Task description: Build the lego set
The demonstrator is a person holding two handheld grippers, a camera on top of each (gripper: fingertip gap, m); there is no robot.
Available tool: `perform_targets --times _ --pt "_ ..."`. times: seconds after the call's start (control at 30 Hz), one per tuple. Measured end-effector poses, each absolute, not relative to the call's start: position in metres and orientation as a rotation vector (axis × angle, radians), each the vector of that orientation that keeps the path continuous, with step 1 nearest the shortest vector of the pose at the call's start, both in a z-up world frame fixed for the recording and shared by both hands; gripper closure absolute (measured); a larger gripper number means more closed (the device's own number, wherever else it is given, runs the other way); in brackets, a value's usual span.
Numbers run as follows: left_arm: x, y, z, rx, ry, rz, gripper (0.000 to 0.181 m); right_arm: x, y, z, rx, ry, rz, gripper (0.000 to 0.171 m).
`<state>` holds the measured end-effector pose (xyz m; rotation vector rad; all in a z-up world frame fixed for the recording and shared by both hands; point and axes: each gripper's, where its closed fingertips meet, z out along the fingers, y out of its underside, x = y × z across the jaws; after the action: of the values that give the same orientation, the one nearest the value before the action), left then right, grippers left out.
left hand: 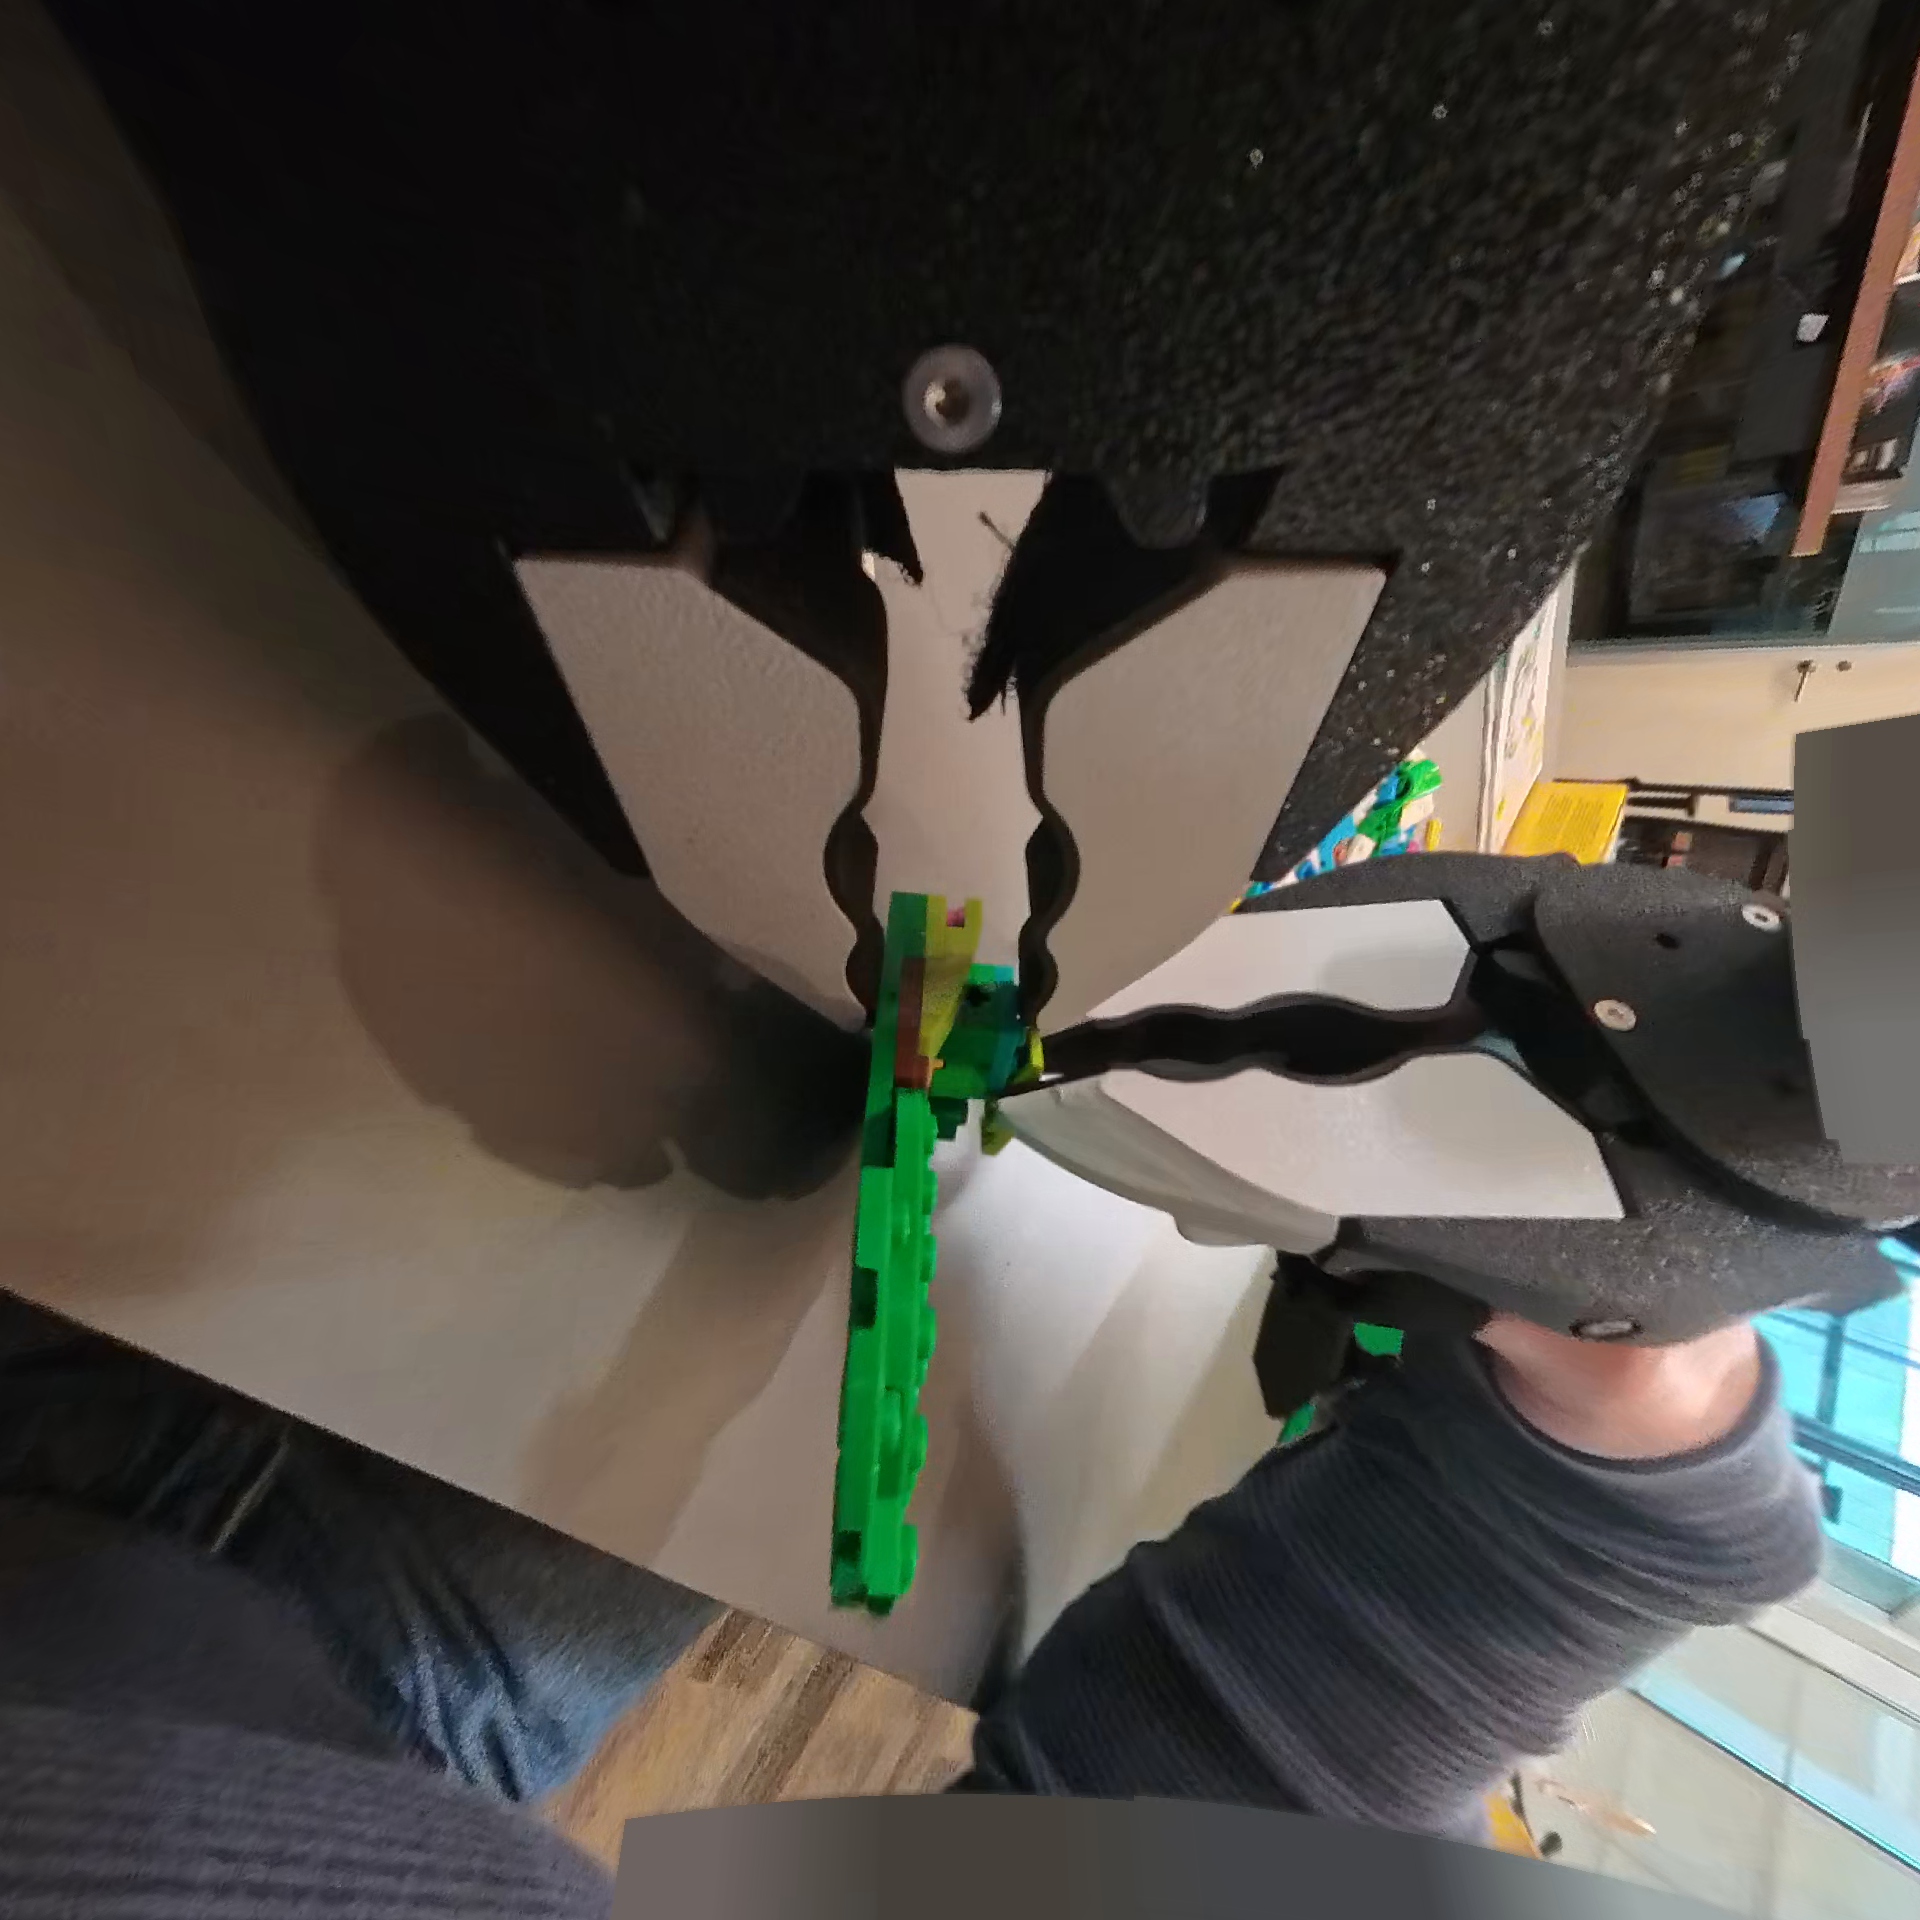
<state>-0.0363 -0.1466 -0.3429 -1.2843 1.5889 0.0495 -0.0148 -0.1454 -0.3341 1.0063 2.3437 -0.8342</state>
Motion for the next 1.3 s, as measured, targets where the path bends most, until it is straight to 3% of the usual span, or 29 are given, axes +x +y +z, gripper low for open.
perform_targets --times 0.37,0.53,1.3 --pt "-0.033 -0.144 -0.345 -1.279 1.574 0.094 0.156 -0.009 -0.144 -0.333 1.005 2.217 -0.711 0.164" --pt "-0.03 -0.142 -0.344 -1.263 1.536 0.117 0.147 -0.009 -0.143 -0.336 1.006 2.208 -0.738 0.164" --pt "-0.021 -0.146 -0.346 -1.269 1.547 0.07 0.156 0.002 -0.145 -0.339 1.028 2.098 -0.795 0.163"
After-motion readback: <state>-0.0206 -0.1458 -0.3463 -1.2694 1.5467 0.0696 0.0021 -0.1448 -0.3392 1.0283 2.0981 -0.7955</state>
